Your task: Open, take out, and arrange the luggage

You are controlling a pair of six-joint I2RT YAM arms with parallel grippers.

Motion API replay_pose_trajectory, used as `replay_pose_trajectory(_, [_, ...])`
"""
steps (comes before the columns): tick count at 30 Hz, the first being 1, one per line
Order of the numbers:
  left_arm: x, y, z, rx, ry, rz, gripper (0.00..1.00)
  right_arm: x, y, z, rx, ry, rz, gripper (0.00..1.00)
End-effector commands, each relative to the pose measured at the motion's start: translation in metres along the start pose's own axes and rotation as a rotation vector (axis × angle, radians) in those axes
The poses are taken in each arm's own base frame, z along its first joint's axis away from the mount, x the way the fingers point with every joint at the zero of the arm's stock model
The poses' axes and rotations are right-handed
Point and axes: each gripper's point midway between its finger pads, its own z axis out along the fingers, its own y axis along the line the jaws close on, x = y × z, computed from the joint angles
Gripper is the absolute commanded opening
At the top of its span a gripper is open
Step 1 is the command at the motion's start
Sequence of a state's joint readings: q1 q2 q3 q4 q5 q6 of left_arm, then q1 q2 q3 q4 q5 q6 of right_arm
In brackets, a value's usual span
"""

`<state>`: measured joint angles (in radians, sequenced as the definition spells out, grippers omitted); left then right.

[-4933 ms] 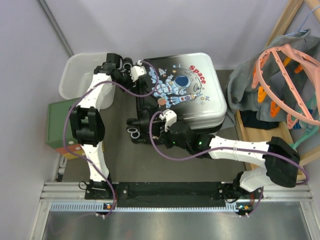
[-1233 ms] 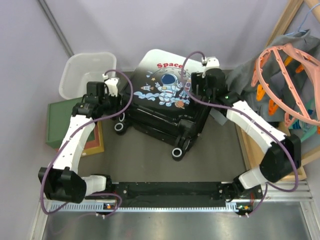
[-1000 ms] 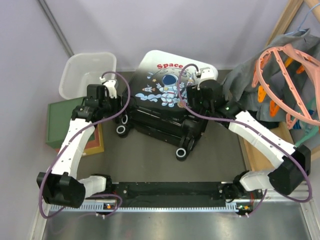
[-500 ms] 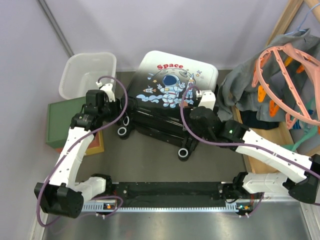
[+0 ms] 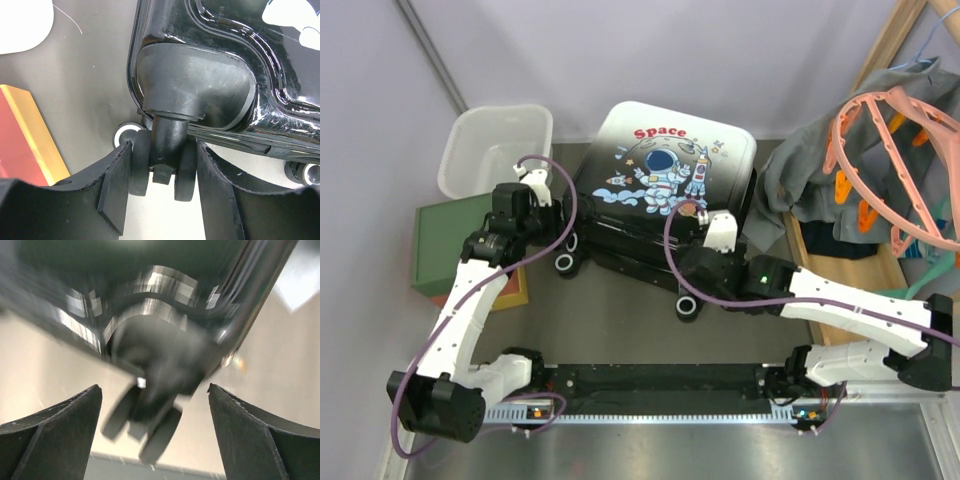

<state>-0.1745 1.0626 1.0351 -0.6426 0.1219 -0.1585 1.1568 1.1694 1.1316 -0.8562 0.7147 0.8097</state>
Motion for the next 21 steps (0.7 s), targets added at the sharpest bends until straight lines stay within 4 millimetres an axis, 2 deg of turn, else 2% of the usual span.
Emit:
replay_pose_trajectory(1, [0.027, -0.003, -0.003, 0.008, 0.100, -0.022, 0.00, 0.042, -0.016, -0.009, 0.064, 0.133, -0.052, 0.86])
replay_pose_trajectory(4, [0.028, -0.003, -0.004, 0.011, 0.100, -0.013, 0.00, 0.044, -0.022, -0.008, 0.074, 0.116, -0.026, 0.87])
replay_pose_trajectory(8, [0.028, -0.004, -0.003, 0.019, 0.102, -0.006, 0.00, 0.034, -0.023, 0.001, 0.086, 0.065, -0.017, 0.89])
replay_pose_trajectory(10, [0.028, -0.006, -0.004, 0.026, 0.100, -0.004, 0.00, 0.036, -0.017, 0.007, 0.059, 0.081, -0.016, 0.89])
replay_pose_trajectory(13, [0.029, -0.006, -0.004, 0.029, 0.099, 0.001, 0.00, 0.028, -0.010, 0.020, 0.011, 0.083, 0.008, 0.89])
replay_pose_trajectory(14, [0.030, -0.007, -0.004, 0.034, 0.102, 0.009, 0.00, 0.019, -0.005, 0.023, -0.015, 0.060, 0.013, 0.88])
replay_pose_trajectory(16, [0.029, -0.008, -0.005, 0.042, 0.094, 0.019, 0.00, 0.013, 0.002, 0.025, -0.058, 0.051, 0.019, 0.87])
replay_pose_trajectory(17, [0.028, -0.009, -0.005, 0.050, 0.092, 0.030, 0.00, 0.005, 0.011, 0.026, -0.103, 0.026, 0.014, 0.86])
replay_pose_trajectory(21, [0.022, -0.014, -0.008, 0.088, 0.074, 0.066, 0.00, 0.003, 0.028, 0.035, -0.194, 0.055, 0.035, 0.77])
